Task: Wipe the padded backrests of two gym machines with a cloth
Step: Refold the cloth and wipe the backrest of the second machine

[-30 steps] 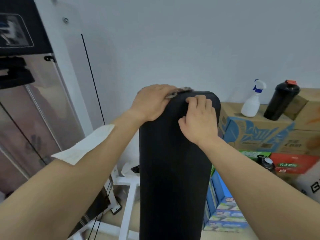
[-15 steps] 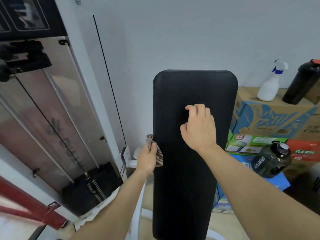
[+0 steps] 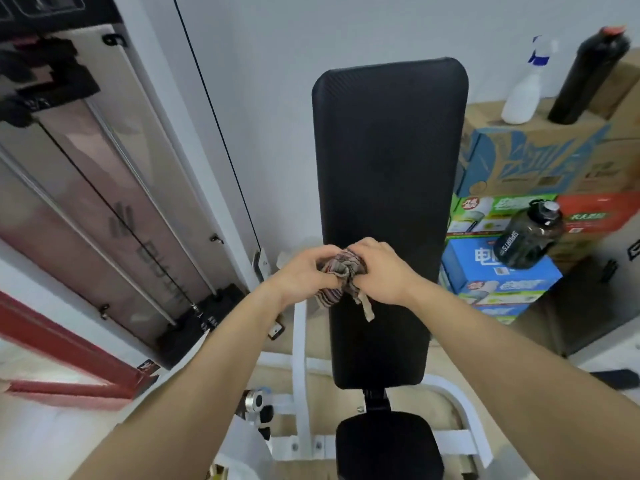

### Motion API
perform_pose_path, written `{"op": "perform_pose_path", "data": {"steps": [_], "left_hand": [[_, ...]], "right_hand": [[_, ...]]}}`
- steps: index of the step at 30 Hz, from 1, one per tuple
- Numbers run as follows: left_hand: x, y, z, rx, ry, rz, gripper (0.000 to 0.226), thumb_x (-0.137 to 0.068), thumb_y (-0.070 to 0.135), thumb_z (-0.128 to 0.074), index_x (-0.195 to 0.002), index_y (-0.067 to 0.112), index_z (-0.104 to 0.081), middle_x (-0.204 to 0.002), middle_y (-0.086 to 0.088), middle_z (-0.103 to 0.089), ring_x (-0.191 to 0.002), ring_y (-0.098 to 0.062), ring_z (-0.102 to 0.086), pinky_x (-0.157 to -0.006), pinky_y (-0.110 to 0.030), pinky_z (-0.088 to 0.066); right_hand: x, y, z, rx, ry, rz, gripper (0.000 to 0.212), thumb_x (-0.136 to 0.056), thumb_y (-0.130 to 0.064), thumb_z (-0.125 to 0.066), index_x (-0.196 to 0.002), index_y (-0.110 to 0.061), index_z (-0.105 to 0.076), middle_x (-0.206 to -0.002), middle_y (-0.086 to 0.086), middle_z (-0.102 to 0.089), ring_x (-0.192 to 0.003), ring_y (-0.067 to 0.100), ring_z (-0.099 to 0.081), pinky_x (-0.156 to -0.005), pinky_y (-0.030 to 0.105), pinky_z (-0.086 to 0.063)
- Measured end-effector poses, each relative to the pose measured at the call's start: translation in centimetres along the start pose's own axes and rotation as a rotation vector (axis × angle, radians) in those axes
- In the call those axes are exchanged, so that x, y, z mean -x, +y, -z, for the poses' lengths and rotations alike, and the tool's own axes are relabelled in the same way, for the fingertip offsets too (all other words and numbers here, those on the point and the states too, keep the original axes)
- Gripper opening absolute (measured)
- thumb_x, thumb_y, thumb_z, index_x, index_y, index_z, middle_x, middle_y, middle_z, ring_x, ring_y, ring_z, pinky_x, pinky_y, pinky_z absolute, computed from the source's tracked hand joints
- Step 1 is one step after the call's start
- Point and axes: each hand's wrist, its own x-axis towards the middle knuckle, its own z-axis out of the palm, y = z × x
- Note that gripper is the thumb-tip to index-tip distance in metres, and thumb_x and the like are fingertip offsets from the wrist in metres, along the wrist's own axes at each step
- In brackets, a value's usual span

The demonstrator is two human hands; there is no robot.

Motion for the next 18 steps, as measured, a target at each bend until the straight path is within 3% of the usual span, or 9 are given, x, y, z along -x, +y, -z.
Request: {"op": "perform_pose_path", "data": {"steps": [3,5,7,9,13,16,18], "left_hand": [[1.7,0.6,-1.3,0.002,0.001,0.014,0.042,-0.085,0.002,-0.069,-0.121,0.023,-0.064,-0.114,-0.004,-0.070,-0.111,-0.018,-0.065,-0.100,-0.040,-0.053],[2.8,0.9,-2.6,-0.004,0.032,0.025,0.042,-0.084,0.009,-0.072,-0.120,0.029,-0.062,-0.113,-0.001,-0.071,-0.109,-0.017,-0.067,-0.099,-0.044,-0.055],[4.1,1.2,-4.2,0.032,0.086,0.048,0.048,-0.080,0.014,-0.074,-0.121,0.031,-0.057,-0.115,-0.002,-0.071,-0.105,-0.020,-0.070,-0.097,-0.048,-0.056],[5.4,1.8,-6.0,0.070,0.121,0.062,0.053,-0.081,0.011,-0.075,-0.125,0.029,-0.050,-0.118,-0.008,-0.067,-0.103,-0.024,-0.070,-0.093,-0.049,-0.058],[8.2,2.9,-9.8,-0.006,0.118,0.069,0.052,-0.082,0.007,-0.076,-0.123,0.030,-0.051,-0.113,-0.004,-0.066,-0.102,-0.020,-0.069,-0.095,-0.046,-0.057],[10.7,4.1,-13.4,-0.043,0.068,0.048,0.060,-0.078,0.015,-0.083,-0.128,0.029,-0.054,-0.117,0.004,-0.068,-0.110,-0.013,-0.066,-0.102,-0.038,-0.053],[12.2,5.4,-15.9,0.010,0.039,0.030,0.051,-0.082,0.023,-0.081,-0.128,0.027,-0.059,-0.115,0.006,-0.070,-0.108,-0.010,-0.066,-0.097,-0.031,-0.053]], "right_hand": [[2.7,0.1,1.5,-0.119,0.003,-0.068,0.017,-0.086,-0.012,-0.066,-0.097,-0.025,-0.070,-0.089,-0.007,-0.071,-0.086,0.010,-0.067,-0.075,0.031,-0.055],[4.5,0.5,2.7,-0.162,-0.014,-0.085,0.008,-0.086,-0.014,-0.071,-0.087,-0.021,-0.073,-0.081,-0.003,-0.073,-0.078,0.009,-0.069,-0.071,0.029,-0.053],[6.4,1.1,3.7,-0.202,0.012,-0.080,0.004,-0.086,-0.015,-0.074,-0.083,-0.017,-0.074,-0.077,-0.001,-0.074,-0.073,0.008,-0.069,-0.071,0.030,-0.054],[8.7,1.5,4.7,-0.322,0.044,-0.063,0.005,-0.089,-0.012,-0.073,-0.085,-0.015,-0.074,-0.075,-0.002,-0.073,-0.067,0.003,-0.067,-0.065,0.023,-0.052],[13.3,1.9,6.7,-0.545,0.077,-0.054,0.015,-0.097,-0.008,-0.061,-0.095,-0.017,-0.072,-0.083,0.002,-0.071,-0.072,0.009,-0.065,-0.067,0.021,-0.052],[16.8,2.2,8.1,-0.631,0.058,-0.044,0.019,-0.097,-0.007,-0.057,-0.091,-0.017,-0.071,-0.085,0.001,-0.071,-0.076,0.006,-0.067,-0.061,0.016,-0.053],[19.2,2.3,9.0,-0.635,0.047,-0.028,0.019,-0.096,-0.009,-0.058,-0.086,-0.019,-0.071,-0.083,-0.002,-0.070,-0.077,0.005,-0.066,-0.061,0.017,-0.051]]}}
